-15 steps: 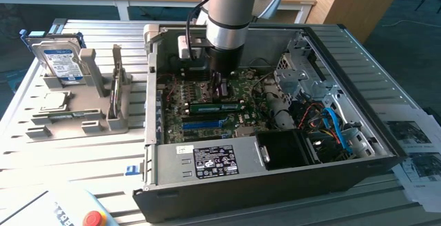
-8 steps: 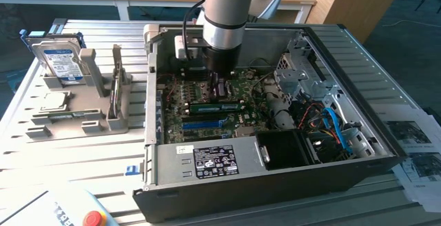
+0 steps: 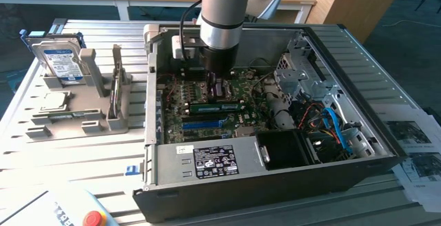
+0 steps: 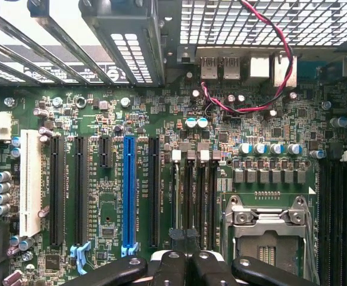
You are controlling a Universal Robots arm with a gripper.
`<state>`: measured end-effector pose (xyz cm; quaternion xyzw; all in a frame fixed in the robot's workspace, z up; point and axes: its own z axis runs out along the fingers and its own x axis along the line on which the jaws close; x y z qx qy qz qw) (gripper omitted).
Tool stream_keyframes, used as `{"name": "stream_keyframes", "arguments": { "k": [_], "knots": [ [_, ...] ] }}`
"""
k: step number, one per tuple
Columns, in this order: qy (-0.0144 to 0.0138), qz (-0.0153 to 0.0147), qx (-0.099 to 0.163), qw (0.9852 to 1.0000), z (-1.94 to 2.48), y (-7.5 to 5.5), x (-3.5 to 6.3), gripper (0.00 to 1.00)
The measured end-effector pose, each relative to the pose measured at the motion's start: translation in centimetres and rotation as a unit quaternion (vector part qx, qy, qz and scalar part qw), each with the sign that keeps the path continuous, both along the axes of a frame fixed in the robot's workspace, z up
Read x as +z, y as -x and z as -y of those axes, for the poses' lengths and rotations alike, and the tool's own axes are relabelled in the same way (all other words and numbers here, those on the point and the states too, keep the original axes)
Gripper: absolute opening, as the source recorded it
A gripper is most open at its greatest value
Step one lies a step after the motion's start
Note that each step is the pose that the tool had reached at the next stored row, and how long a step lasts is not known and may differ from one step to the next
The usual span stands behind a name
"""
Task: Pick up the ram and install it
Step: 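Press down the ram until it locks into place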
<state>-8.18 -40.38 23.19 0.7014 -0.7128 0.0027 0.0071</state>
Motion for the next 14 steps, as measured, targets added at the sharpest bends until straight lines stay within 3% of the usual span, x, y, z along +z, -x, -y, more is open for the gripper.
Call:
{"name": "stream_keyframes", "arguments": {
  "k": [14],
  "knots": [
    [0.0001, 0.0004, 0.0, 1.0, 0.01, 0.03, -0.5, 0.1]
  ]
}}
